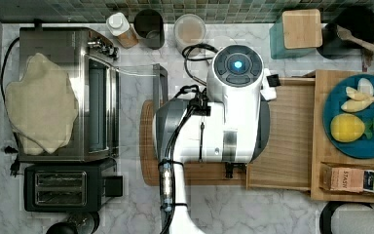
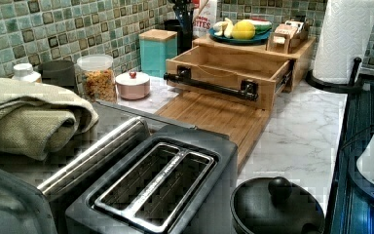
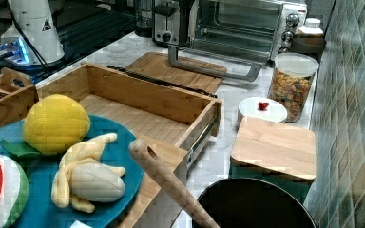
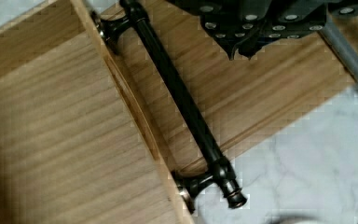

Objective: Close the drawer.

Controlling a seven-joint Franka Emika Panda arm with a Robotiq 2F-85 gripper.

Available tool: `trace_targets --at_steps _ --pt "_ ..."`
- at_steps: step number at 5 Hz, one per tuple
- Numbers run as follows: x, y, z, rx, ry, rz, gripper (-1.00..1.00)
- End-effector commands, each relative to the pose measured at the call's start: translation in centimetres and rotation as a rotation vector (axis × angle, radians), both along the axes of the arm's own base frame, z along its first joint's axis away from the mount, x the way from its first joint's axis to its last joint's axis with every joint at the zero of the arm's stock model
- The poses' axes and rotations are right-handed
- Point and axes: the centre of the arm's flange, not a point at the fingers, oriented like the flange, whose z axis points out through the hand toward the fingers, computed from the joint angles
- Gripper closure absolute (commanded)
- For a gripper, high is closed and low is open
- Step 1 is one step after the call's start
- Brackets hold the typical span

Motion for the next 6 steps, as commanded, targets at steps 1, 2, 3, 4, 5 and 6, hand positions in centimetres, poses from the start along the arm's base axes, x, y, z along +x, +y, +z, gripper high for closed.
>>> trace_targets --at_steps 1,2,3,4,5,6 --pt "-2.9 4.7 -4.3 0.020 -0.028 0.328 1.00" --pt "-3.2 3.9 -6.9 0.042 -0.036 0.375 1.00" --pt "-3.5 3.5 -9.5 0.023 -0.062 0.379 1.00" --pt "-3.6 3.5 -11.8 0.023 -0.042 0.369 1.00" --pt "-3.7 3.7 -13.3 0.011 -0.051 0.355 1.00" --pt "-4.1 2.7 -15.3 0.006 -0.082 0.387 1.00"
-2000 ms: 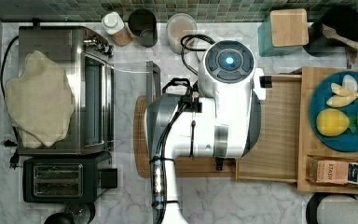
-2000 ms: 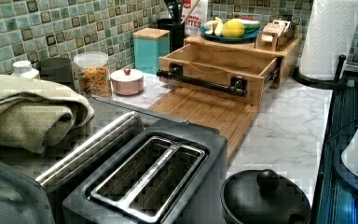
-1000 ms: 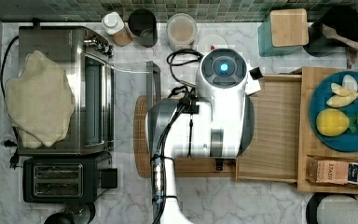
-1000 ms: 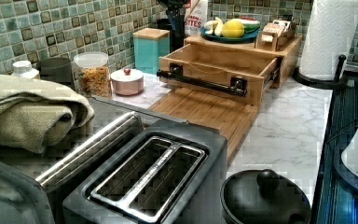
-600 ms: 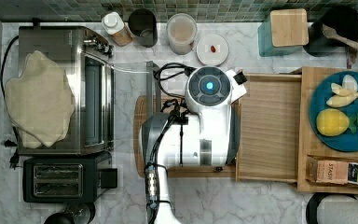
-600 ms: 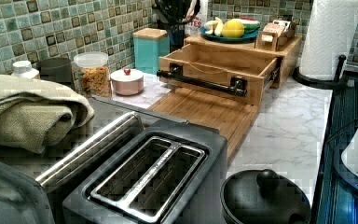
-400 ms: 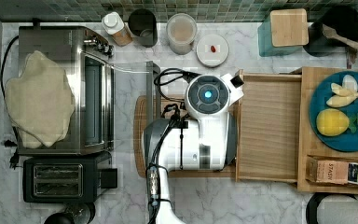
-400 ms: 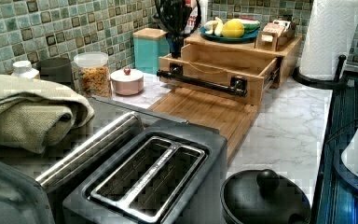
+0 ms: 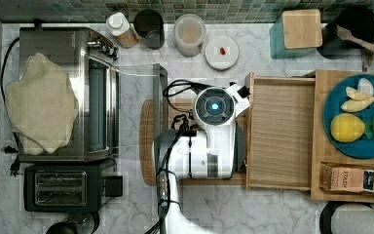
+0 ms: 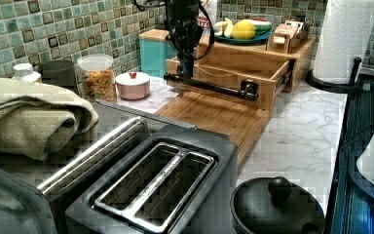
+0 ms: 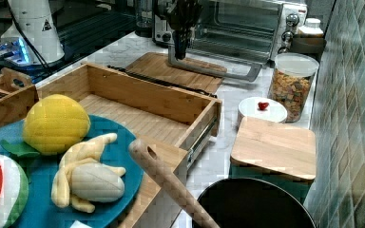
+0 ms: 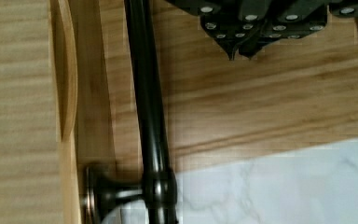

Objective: Close the drawer.

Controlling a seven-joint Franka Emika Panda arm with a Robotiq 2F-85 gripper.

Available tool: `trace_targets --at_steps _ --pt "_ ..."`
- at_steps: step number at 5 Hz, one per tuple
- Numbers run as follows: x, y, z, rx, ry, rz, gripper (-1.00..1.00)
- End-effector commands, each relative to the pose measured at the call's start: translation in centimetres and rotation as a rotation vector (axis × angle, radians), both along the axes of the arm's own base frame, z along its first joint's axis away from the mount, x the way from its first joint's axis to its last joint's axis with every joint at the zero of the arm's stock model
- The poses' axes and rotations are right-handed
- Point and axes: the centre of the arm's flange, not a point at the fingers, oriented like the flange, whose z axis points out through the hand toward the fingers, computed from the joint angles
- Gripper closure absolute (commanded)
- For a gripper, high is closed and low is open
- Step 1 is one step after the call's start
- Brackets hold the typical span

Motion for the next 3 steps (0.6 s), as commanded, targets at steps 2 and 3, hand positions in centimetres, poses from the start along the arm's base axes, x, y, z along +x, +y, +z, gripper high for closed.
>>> trace_targets --at_steps 2,3 --pt "-1.2 -2.0 -5.8 -0.029 -0.059 0.119 1.00" --pt "-1.7 -2.6 -4.5 -0.055 -0.064 0.113 1.00"
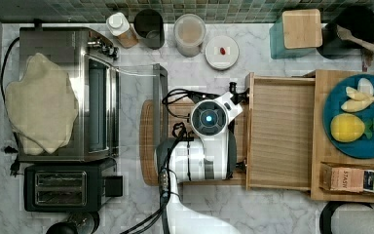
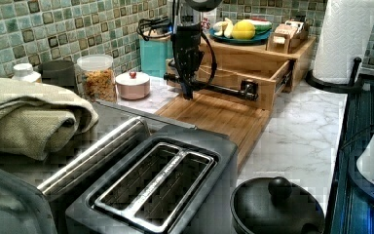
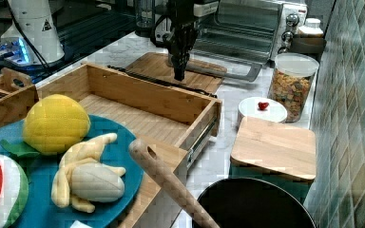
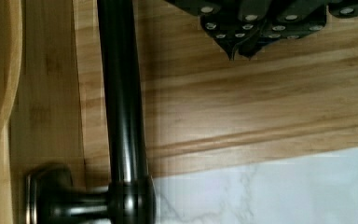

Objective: Close the drawer.

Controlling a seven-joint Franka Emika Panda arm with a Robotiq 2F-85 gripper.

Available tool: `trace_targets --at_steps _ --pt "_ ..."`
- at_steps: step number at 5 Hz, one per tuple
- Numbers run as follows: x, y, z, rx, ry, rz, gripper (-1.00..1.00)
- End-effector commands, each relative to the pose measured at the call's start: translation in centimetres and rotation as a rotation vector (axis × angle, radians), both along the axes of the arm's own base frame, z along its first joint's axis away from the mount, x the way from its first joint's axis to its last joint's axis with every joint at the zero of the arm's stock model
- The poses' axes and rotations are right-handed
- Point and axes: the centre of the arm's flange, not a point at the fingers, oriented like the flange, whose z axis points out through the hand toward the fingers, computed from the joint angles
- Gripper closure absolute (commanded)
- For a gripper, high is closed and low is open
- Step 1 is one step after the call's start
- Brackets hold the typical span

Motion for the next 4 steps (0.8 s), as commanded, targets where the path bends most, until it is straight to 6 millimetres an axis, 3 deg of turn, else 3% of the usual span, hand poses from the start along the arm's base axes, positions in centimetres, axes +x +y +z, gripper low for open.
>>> trace_targets --at_steps 1,2,4 --pt "-1.0 -4.6 2.2 -0.055 -0.028 0.069 1.00" --pt "-1.6 -7.2 1.7 -0.073 -0.054 0.103 1.00" --pt "-3.2 -13.4 2.9 -0.103 -0.059 0.140 1.00"
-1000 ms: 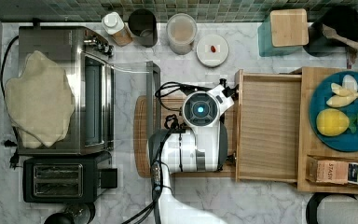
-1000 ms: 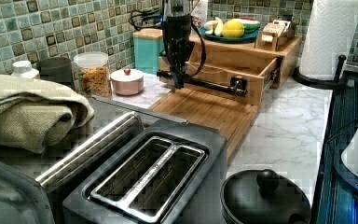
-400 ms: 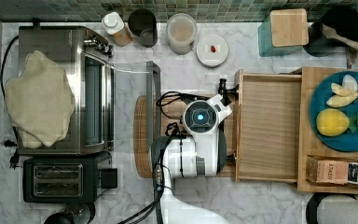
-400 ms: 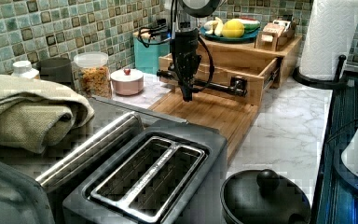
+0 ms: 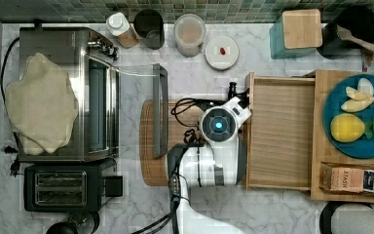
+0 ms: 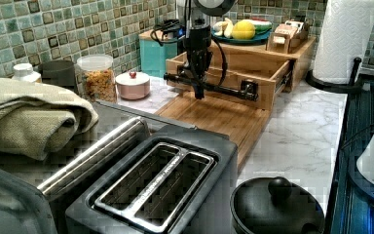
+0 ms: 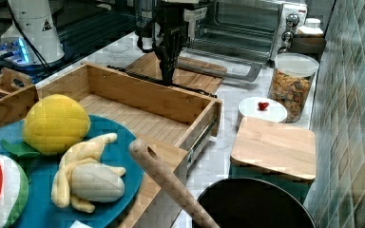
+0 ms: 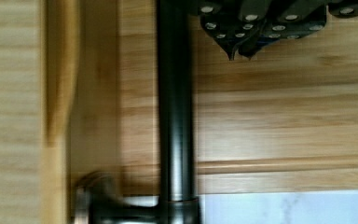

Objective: Close the drawer.

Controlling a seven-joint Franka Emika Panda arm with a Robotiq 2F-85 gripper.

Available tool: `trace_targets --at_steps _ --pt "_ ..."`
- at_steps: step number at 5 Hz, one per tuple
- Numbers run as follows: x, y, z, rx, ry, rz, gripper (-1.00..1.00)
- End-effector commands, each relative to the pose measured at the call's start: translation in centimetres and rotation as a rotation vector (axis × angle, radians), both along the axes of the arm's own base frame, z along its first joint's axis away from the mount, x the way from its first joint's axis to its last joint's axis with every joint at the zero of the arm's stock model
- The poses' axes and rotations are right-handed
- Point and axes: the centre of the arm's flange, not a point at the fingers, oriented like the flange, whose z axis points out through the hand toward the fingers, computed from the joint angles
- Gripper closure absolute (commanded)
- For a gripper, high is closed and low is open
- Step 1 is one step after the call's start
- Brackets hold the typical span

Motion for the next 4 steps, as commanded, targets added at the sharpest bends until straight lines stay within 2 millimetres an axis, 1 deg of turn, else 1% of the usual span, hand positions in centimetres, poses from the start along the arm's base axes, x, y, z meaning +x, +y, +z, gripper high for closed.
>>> trace_targets --at_steps 1,2,3,4 --pt "-2.5 -13.0 3.7 -0.053 -0.131 -0.054 1.00" --pt "-2.6 -18.1 3.5 -0.048 -0.164 -0.138 1.00" --pt "-4.2 -23.1 5.0 -0.058 -0.148 -0.196 1.00" --pt "-5.5 -28.7 5.3 -0.100 -0.154 -0.141 1.00"
